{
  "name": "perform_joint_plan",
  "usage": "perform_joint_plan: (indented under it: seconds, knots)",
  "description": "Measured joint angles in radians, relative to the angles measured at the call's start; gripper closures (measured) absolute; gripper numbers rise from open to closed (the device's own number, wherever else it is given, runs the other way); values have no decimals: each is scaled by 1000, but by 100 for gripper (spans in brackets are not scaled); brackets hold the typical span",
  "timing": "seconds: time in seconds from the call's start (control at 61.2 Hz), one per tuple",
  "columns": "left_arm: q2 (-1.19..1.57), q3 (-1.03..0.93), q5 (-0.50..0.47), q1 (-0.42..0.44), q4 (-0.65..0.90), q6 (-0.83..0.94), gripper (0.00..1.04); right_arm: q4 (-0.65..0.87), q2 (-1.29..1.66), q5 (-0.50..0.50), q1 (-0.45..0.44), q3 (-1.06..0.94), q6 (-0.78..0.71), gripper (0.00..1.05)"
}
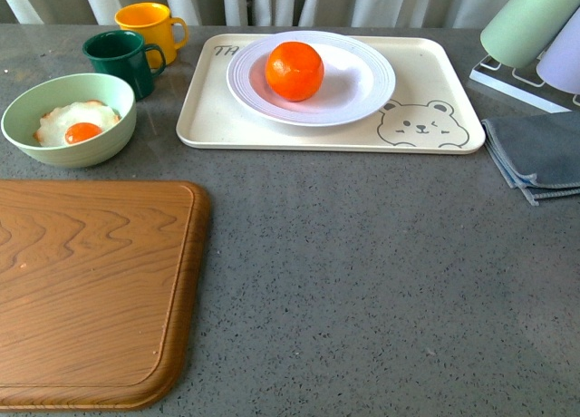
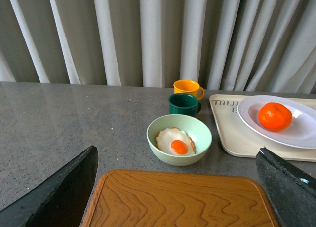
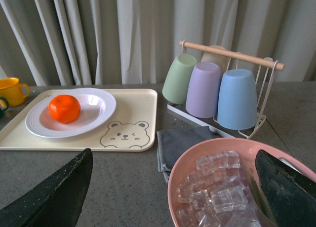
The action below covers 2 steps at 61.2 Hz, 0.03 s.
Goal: Place orange and plate with both arms
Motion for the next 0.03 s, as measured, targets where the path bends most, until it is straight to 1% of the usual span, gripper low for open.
perform_joint_plan:
  seconds: [0.033]
  knots:
    - [0,0,0,0,0,0,9,0,0,0,0,0,0,9]
